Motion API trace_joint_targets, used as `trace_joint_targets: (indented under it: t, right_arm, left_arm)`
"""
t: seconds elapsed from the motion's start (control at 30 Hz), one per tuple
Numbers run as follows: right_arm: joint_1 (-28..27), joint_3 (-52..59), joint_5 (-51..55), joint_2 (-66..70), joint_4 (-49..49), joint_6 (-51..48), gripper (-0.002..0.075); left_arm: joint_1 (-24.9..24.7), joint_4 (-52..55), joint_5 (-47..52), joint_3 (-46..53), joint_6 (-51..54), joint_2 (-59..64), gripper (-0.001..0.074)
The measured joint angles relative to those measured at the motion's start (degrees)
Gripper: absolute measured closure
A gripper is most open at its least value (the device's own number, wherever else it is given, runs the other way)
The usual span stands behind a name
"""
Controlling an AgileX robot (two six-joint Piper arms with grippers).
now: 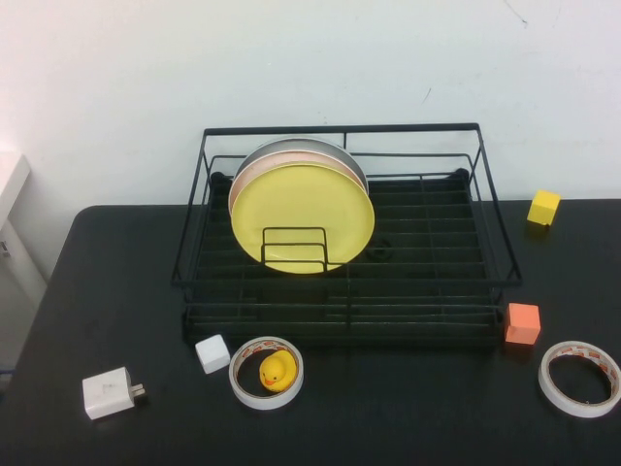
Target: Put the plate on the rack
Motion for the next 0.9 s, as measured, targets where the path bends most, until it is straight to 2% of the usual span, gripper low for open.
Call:
trace_joint_targets:
  t: [0.13,0.5,0.57,0.73,0.8,0.9]
  right_arm:
    - [0.0,0.0,0.0,0.0,0.0,0.0,0.0725]
    - [0.0,0.0,0.0,0.0,0.0,0.0,0.0725]
    - [0.0,0.0,0.0,0.0,0.0,0.05,0.0725]
    - [0.0,0.0,0.0,0.0,0.0,0.05,0.0725]
    - [0.0,0.0,0.0,0.0,0.0,0.05,0.0725]
    - [0.0,0.0,0.0,0.0,0.0,0.05,0.0725]
  left_arm:
    - [2.74,0.21,0.85,4.35,0.17,-4.98,0.0728]
    - [3.0,1.25,-1.24,10.35,-0.52,-7.36,0.0728]
    - [3.4,9.25,-1.87,10.35,-8.48,-7.39,0.0728]
    - [4.5,51.09,-0.48,10.35,-50.7,-8.49,0.0728]
    - [4.52,60.5,0.64,10.35,-62.08,-8.58,0.0728]
    - [4.52,65.91,3.18,10.35,-68.27,-8.58,0.0728]
